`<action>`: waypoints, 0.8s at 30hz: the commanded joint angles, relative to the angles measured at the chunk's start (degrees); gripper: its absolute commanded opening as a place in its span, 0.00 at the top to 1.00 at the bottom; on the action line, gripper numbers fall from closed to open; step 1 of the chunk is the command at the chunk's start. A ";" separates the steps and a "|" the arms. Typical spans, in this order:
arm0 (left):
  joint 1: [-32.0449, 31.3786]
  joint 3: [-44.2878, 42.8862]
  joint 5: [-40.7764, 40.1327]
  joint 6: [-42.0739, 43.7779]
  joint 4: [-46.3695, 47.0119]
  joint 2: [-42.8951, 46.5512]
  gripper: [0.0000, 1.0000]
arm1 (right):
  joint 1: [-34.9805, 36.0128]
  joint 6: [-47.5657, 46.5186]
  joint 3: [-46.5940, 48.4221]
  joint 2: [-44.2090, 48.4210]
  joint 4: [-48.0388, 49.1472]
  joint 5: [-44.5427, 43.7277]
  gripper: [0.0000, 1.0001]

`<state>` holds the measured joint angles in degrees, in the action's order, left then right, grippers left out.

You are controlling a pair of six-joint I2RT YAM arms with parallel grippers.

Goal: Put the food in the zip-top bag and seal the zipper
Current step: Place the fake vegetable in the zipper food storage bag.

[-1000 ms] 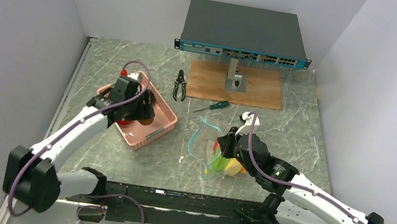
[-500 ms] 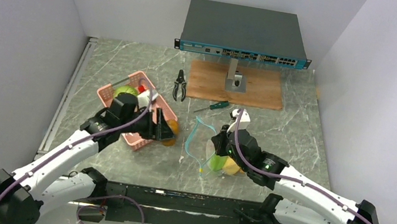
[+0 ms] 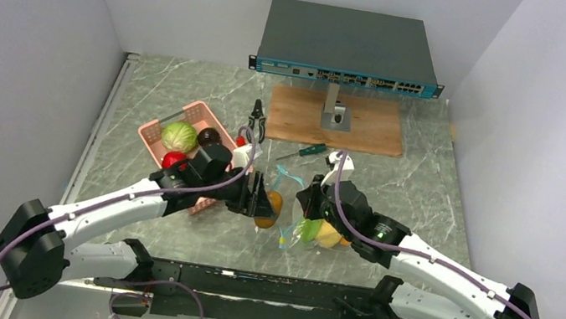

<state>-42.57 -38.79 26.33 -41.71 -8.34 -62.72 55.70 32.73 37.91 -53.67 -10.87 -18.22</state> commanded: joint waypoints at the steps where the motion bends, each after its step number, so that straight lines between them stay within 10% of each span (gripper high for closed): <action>1: -1.72 -5.96 0.85 -0.59 2.60 -3.96 0.74 | 0.19 0.14 0.99 1.13 2.67 2.77 1.00; 10: -2.11 -12.86 1.75 0.41 -0.03 -13.70 0.66 | 0.20 -0.28 -0.87 5.48 4.01 4.87 1.00; 20: -2.40 -13.30 -1.06 1.79 -2.72 -11.02 0.05 | 0.26 -0.28 -0.84 7.34 2.09 2.34 1.00; 24: -2.43 -12.43 -3.99 2.37 -5.47 -8.53 0.00 | 0.19 -0.35 -0.68 6.11 2.13 2.22 1.00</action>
<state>-44.69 -50.09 25.47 -40.88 -11.79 -75.22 55.66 32.56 36.80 -47.16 -10.46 -14.94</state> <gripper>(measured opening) 0.991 0.010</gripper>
